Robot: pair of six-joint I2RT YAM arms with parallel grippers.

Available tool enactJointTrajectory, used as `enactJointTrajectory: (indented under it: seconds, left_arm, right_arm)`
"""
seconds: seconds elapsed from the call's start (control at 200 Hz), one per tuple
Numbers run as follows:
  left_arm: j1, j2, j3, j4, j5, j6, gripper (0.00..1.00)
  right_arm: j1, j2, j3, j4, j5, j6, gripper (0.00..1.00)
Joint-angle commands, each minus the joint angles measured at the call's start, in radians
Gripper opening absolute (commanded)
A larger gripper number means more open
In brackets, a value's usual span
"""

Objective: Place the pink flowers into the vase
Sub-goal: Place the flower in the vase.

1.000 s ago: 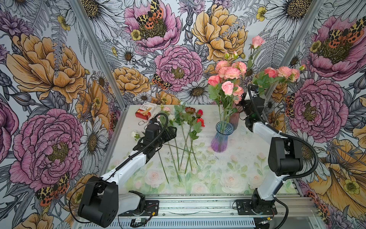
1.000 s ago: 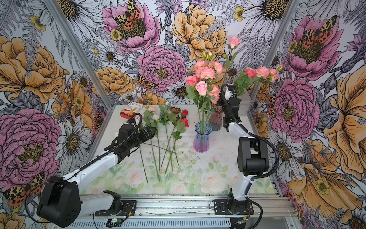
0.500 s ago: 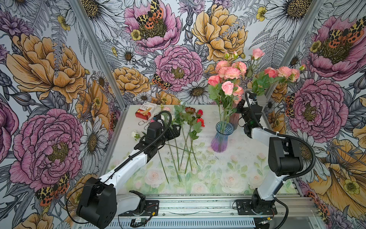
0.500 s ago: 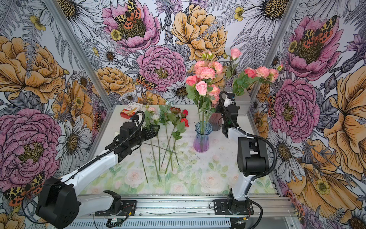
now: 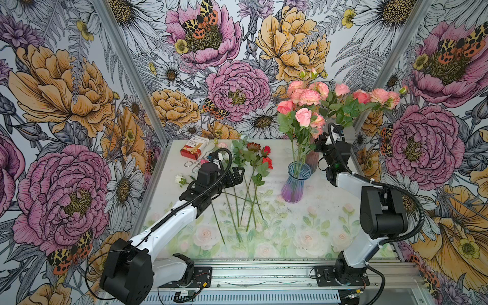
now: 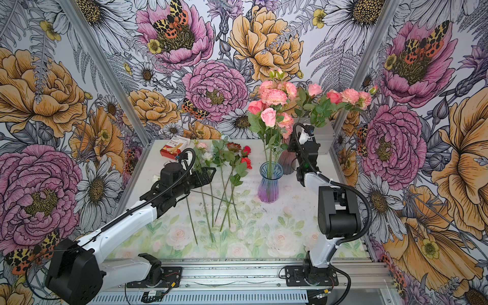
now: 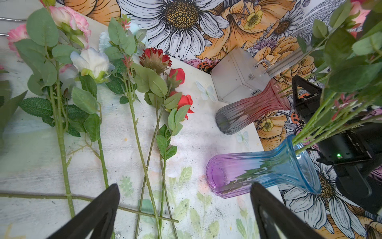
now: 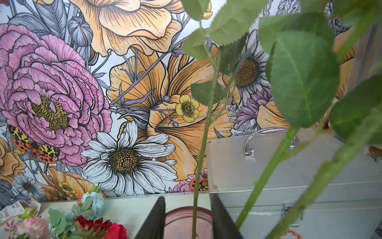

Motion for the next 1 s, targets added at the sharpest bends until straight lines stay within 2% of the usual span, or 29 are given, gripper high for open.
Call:
enactJointTrajectory:
  seconds: [0.0, 0.225, 0.34, 0.455, 0.575, 0.695, 0.81, 0.996]
  left_arm:
    - [-0.009, -0.032, 0.04, -0.041, -0.034, 0.031, 0.99]
    - [-0.011, -0.072, 0.046, -0.095, -0.051, 0.046, 0.99]
    - [-0.003, -0.097, 0.05, -0.143, -0.079, 0.058, 0.99]
    - [0.049, -0.119, 0.06, -0.199, -0.076, 0.037, 0.99]
    - [0.155, -0.118, 0.08, -0.296, -0.07, -0.017, 0.99]
    - [0.238, -0.099, 0.085, -0.349, -0.037, -0.03, 0.99]
    - [0.282, -0.025, 0.114, -0.424, -0.042, -0.046, 0.99]
    - [0.337, 0.064, 0.091, -0.445, -0.004, -0.118, 0.98]
  right_arm:
    - [0.009, -0.082, -0.006, -0.018, 0.025, -0.003, 0.44]
    - [0.005, -0.196, -0.035, -0.083, 0.077, -0.019, 0.75]
    - [0.002, -0.277, -0.071, -0.11, 0.103, -0.02, 0.85]
    - [0.0, -0.386, -0.094, -0.176, 0.171, -0.019, 0.95]
    - [0.007, -0.534, -0.092, -0.272, 0.241, -0.02, 0.99]
    - [0.045, -0.64, -0.005, -0.381, 0.197, -0.041, 0.99]
    - [0.169, -0.647, 0.138, -0.492, 0.149, -0.112, 0.99]
    - [0.433, -0.576, 0.302, -0.616, 0.071, -0.237, 0.99]
